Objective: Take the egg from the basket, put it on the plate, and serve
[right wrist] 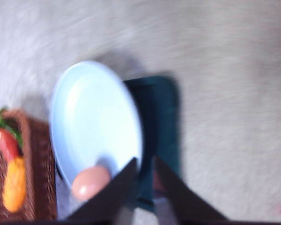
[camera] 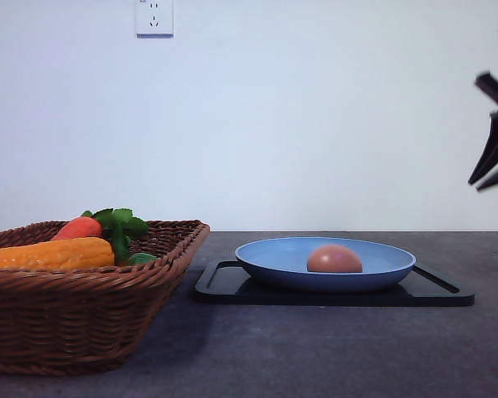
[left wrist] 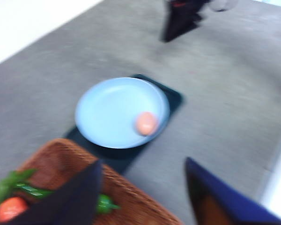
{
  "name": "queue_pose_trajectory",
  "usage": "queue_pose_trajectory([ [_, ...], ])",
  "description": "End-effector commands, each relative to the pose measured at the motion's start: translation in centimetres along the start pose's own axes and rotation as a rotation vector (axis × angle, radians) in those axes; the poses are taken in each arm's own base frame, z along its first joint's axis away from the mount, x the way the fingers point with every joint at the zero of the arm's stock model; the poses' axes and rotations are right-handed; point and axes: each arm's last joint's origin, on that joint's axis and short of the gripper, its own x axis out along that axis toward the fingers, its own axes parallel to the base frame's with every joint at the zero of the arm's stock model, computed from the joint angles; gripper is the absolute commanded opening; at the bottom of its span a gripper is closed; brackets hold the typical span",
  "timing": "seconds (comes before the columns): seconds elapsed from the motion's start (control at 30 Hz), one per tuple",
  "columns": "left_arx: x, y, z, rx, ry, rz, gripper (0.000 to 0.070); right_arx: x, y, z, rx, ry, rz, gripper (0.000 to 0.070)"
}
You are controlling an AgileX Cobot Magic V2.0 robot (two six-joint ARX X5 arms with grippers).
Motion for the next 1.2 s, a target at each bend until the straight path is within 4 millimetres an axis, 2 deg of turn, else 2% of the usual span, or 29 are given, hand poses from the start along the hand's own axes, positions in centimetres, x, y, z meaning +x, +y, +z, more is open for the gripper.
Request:
queue_pose_trajectory([
  [0.0, 0.7, 0.2, 0.5, 0.024, 0.011, 0.042, 0.0095, -0.3, 1.6, -0.9, -0.082, -0.009, -0.032, 0.0000],
  [0.07, 1.9, 0.7, 0.2, 0.042, 0.068, 0.087, 0.0000, -0.7, 3.2, -2.3, -0.142, -0.030, -0.092, 0.0000],
  [0.17, 3.5, 2.0, -0.5, 0.027, 0.173, 0.148, 0.0000, -1.2, 5.4, -4.7, -0.228, -0.059, -0.188, 0.0000],
  [0.33, 5.2, 5.6, -2.1, -0.116, 0.251, 0.299, 0.0000, -1.7, 8.2, -9.4, -0.396, -0.150, -0.286, 0.0000],
  [0.57, 6.1, 9.2, -6.1, -0.315, 0.225, 0.356, 0.0000, -1.6, 9.0, -15.4, -0.587, -0.406, -0.316, 0.0000],
  [0.7, 6.3, 9.2, -9.0, -0.371, 0.146, 0.326, 0.0000, -1.2, 8.2, -17.9, -0.613, -0.532, -0.273, 0.0000],
  [0.9, 5.8, 7.7, -13.0, -0.422, -0.012, 0.347, 0.0000, -0.3, 6.7, -20.3, -0.640, -0.676, -0.199, 0.0000],
  [1.0, 5.0, 7.1, -13.9, -0.437, -0.056, 0.349, 0.0000, -0.1, 6.2, -20.7, -0.634, -0.682, -0.200, 0.0000],
  [1.17, 4.2, 6.8, -14.1, -0.462, -0.060, 0.349, 0.0000, -0.2, 6.2, -20.6, -0.634, -0.684, -0.201, 0.0000],
])
